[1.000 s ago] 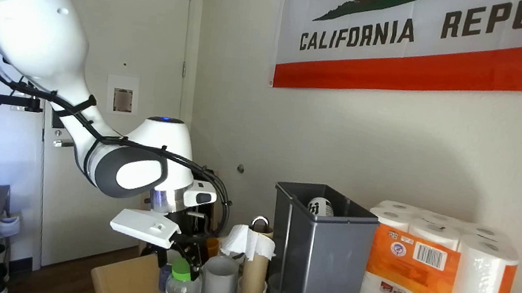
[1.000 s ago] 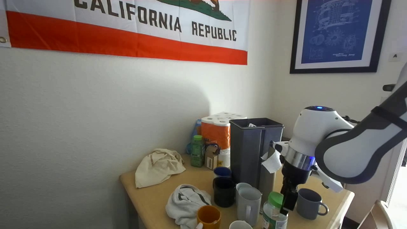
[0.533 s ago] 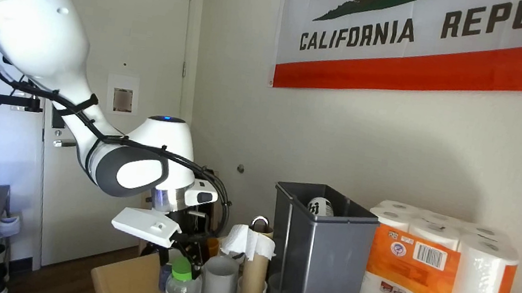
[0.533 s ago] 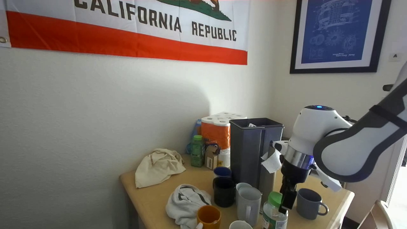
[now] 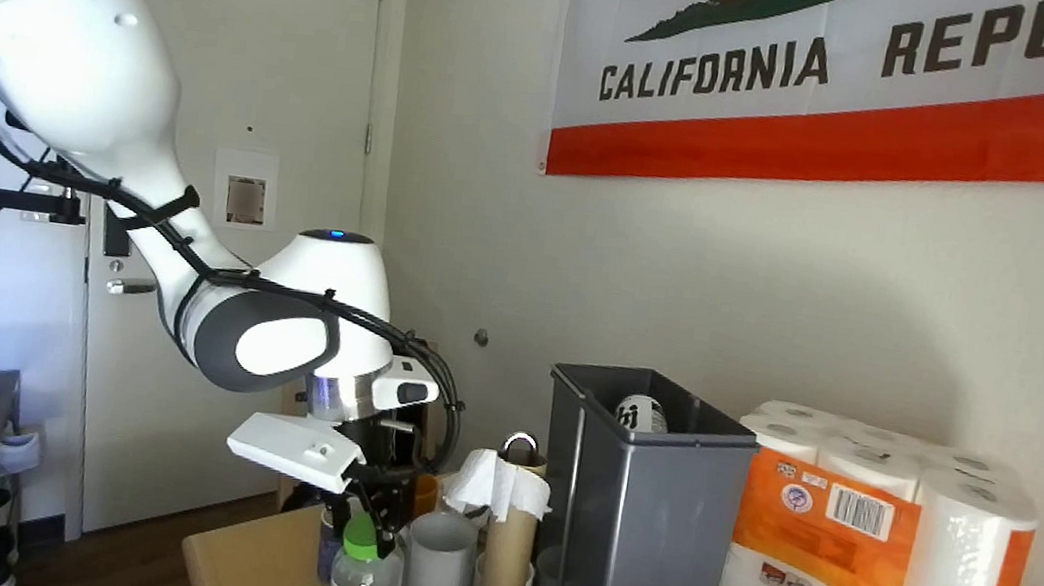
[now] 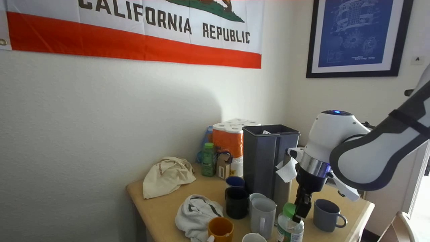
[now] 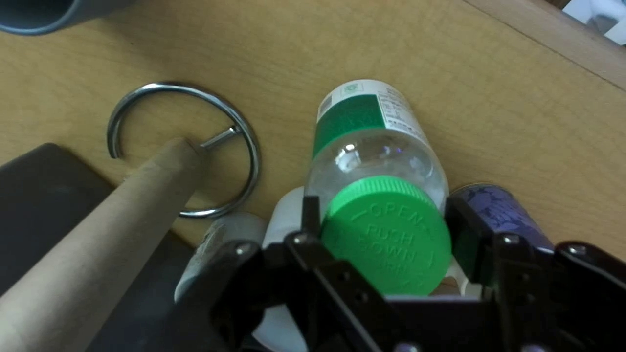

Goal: Pick the green lid on the table and put it on the bottle

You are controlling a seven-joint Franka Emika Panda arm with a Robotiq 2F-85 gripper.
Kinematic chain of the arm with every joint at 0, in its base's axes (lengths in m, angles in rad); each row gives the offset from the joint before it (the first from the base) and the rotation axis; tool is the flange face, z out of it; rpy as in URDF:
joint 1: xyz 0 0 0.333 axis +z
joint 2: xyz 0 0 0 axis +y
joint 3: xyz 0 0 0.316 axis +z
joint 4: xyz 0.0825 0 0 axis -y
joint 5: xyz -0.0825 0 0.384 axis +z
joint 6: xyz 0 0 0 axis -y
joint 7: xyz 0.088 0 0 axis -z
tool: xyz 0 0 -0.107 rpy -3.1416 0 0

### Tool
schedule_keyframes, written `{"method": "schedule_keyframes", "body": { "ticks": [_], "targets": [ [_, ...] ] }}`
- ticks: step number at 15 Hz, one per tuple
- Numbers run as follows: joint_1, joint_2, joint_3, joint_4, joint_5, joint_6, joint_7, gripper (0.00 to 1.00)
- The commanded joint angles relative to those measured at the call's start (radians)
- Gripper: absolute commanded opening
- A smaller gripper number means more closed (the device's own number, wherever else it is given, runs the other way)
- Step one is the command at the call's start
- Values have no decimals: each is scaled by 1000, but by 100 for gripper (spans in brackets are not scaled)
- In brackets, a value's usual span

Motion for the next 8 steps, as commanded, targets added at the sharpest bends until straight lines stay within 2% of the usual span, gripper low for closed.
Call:
{"method": "schedule_keyframes", "body": {
  "ticks": [1,4,8],
  "targets": [
    [-13,3,22,15,53,-16,-47,39],
    [-13,0,26,31,77,-90,-48,39],
    [-18,1,20,67,21,-211,9,39]
  ]
}}
